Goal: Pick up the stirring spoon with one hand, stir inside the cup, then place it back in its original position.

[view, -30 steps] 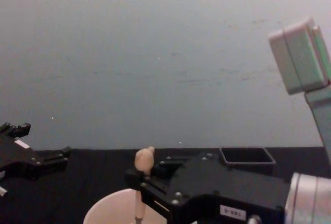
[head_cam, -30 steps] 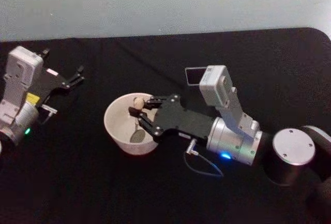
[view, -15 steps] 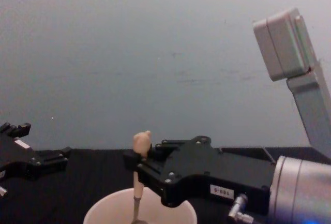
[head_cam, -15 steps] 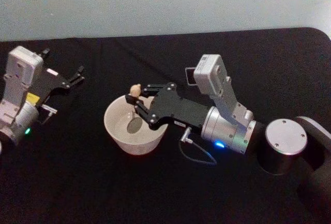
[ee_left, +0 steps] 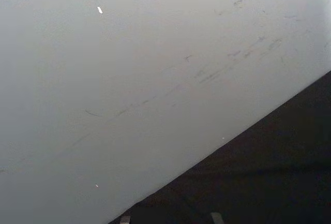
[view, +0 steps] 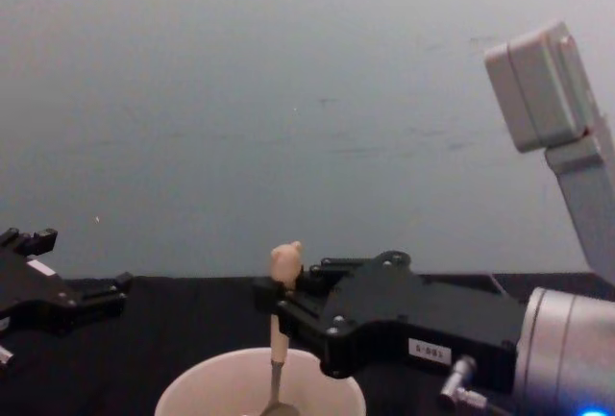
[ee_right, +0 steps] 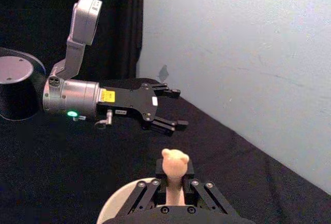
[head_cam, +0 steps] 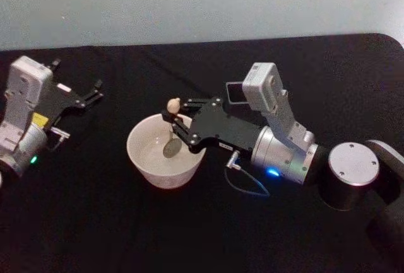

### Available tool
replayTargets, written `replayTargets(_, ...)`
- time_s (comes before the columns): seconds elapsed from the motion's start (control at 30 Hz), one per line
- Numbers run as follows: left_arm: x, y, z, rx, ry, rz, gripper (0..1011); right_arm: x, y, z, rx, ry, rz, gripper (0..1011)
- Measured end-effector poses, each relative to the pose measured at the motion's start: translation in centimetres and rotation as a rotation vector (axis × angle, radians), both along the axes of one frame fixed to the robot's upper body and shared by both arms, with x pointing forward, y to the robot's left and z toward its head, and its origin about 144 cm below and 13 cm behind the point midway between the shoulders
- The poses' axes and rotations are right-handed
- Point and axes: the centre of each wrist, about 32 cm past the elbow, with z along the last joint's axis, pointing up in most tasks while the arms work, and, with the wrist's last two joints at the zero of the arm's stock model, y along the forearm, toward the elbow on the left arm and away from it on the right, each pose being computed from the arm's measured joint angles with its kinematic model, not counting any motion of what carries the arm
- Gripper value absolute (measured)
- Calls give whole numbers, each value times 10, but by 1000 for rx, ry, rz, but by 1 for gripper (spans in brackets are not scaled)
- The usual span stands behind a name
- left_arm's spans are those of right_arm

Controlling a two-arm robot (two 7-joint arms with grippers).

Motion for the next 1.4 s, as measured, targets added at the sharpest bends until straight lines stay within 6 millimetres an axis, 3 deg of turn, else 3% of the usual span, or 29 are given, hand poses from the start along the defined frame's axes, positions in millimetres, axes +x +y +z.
replayTargets(0.83, 0, 0, 0, 0, 0, 0, 1001, -16, -18, 0, 8, 24, -10, 174)
replayTargets(1.4, 0, 0, 0, 0, 0, 0, 1001, -25, -6, -3, 7, 47, 52, 174)
